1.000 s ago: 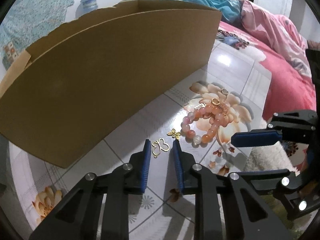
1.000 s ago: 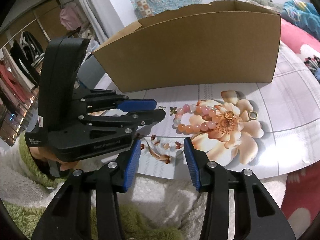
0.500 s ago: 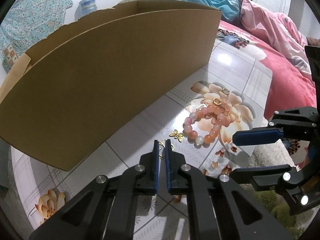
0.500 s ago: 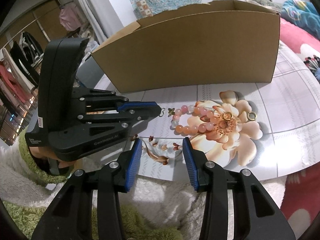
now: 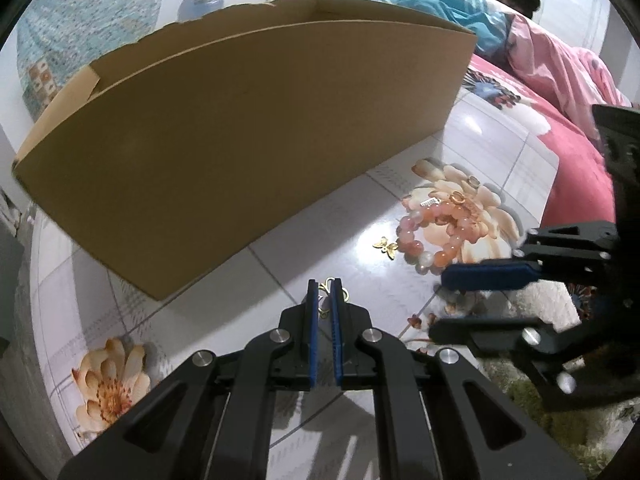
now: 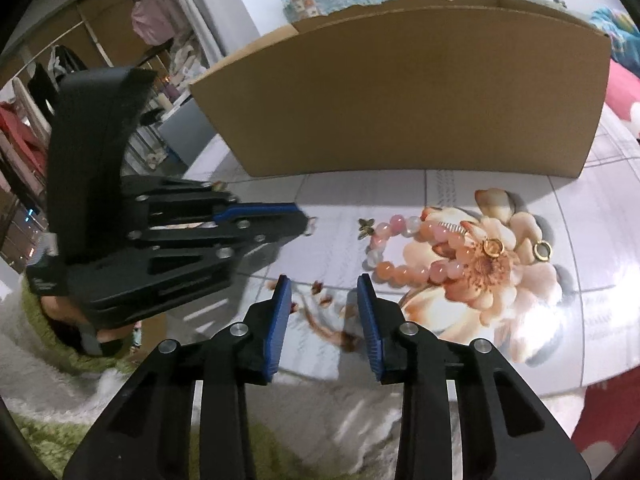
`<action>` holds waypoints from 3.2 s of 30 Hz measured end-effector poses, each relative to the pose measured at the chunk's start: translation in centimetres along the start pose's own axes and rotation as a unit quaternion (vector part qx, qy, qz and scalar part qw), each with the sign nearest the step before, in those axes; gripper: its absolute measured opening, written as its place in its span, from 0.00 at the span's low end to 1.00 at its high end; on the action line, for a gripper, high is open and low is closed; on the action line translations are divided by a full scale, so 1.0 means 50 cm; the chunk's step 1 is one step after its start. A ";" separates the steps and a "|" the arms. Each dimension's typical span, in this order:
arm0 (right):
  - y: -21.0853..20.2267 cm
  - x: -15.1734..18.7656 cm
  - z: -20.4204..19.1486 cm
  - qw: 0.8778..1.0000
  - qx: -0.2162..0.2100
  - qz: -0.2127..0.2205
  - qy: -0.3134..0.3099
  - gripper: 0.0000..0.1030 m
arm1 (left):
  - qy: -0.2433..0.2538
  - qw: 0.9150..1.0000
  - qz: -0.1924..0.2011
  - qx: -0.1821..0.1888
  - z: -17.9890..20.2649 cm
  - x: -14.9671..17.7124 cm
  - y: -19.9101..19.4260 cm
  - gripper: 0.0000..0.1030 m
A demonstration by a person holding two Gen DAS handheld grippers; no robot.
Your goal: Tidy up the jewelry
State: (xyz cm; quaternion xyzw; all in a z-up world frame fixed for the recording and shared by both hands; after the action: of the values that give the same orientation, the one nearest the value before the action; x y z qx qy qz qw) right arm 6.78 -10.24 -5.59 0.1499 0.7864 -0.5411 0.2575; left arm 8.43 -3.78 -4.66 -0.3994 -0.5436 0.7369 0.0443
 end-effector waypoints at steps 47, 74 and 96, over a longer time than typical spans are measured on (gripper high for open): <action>-0.023 0.025 0.030 0.999 -0.014 0.023 0.037 0.28 | 0.068 0.998 0.003 -0.013 0.030 0.002 0.001 0.27; -0.032 0.025 0.016 0.999 -0.009 0.032 0.023 0.28 | 0.045 0.999 0.015 0.014 0.018 0.001 -0.012 0.01; 0.070 -0.012 -0.099 0.988 0.057 0.023 -0.140 0.19 | -0.043 0.998 0.043 -0.011 -0.058 0.034 -0.049 0.01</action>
State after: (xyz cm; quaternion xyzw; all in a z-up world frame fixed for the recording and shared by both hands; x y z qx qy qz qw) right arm 7.89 -4.31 -6.56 0.1049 0.7070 -0.5944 0.3684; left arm 8.22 0.29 -3.80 -0.3908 -0.5353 0.7487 -0.0154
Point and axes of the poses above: each gripper's, at about its wrist camera, not at the fingertips, and y roughly the way its jaws point, z to its right, x to its underside, the point moved 1 cm from there along y, roughly the way its jaws point, and after that the axes turned 4 degrees about x, right-handed, at the moved point
